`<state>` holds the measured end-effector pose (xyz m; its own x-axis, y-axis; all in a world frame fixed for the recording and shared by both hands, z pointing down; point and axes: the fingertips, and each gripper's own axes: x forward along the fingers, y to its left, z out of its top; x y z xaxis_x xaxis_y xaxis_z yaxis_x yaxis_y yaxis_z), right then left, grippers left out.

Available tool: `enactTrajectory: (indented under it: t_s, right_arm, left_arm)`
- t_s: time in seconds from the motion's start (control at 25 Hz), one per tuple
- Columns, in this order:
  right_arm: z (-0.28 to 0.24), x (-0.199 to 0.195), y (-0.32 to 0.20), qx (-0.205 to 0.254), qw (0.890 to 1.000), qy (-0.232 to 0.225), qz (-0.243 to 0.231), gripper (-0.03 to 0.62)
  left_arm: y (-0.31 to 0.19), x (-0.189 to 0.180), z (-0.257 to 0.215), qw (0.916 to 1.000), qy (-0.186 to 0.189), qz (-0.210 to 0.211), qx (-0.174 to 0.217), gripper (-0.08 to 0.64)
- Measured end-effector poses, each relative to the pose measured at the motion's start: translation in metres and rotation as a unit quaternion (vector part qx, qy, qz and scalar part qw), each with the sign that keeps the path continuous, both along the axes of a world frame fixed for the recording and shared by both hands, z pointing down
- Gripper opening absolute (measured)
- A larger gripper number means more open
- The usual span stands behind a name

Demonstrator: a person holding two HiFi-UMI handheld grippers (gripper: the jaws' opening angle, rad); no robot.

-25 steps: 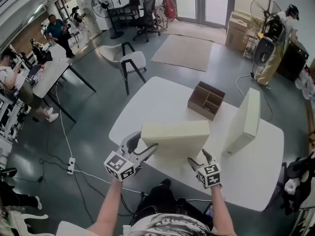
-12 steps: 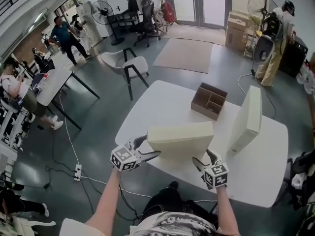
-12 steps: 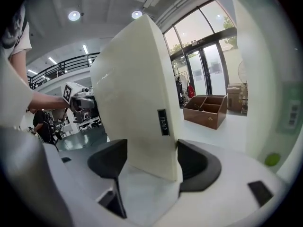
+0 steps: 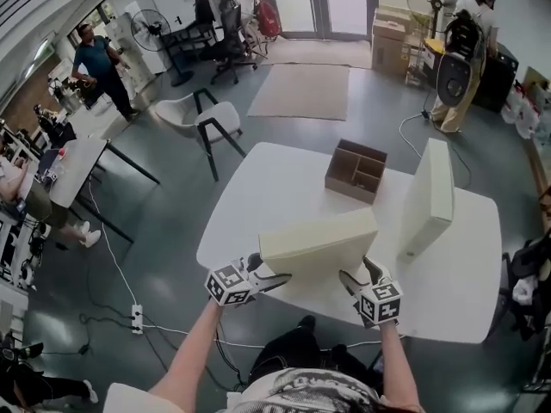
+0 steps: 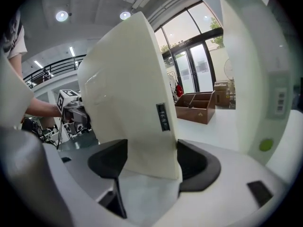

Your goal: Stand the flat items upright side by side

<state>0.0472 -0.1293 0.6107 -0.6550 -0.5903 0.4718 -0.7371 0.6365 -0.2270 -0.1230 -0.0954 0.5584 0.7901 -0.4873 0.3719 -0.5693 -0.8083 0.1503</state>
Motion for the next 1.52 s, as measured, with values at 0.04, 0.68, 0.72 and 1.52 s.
enactTrajectory:
  t_s: [0.04, 0.68, 0.72, 1.52]
  right_arm:
    - [-0.001, 0.002, 0.001, 0.0, 1.0, 0.0, 0.005, 0.331]
    - [-0.003, 0.117, 0.047, 0.0, 0.998, 0.01, 0.069, 0.311]
    - [-0.002, 0.123, 0.05, 0.0, 0.998, 0.012, 0.069, 0.311]
    - [-0.022, 0.191, -0.017, 0.035, 0.991, 0.047, 0.123, 0.298]
  left_arm:
    - [0.001, 0.002, -0.001, 0.9999, 0.004, -0.013, 0.005, 0.327]
    - [-0.019, 0.114, 0.0, 0.9701, 0.001, -0.242, 0.017, 0.327]
    - [-0.022, 0.121, 0.0, 0.9672, 0.0, -0.253, 0.017, 0.327]
    - [-0.106, 0.21, 0.0, 0.9428, -0.028, -0.332, 0.013, 0.318]
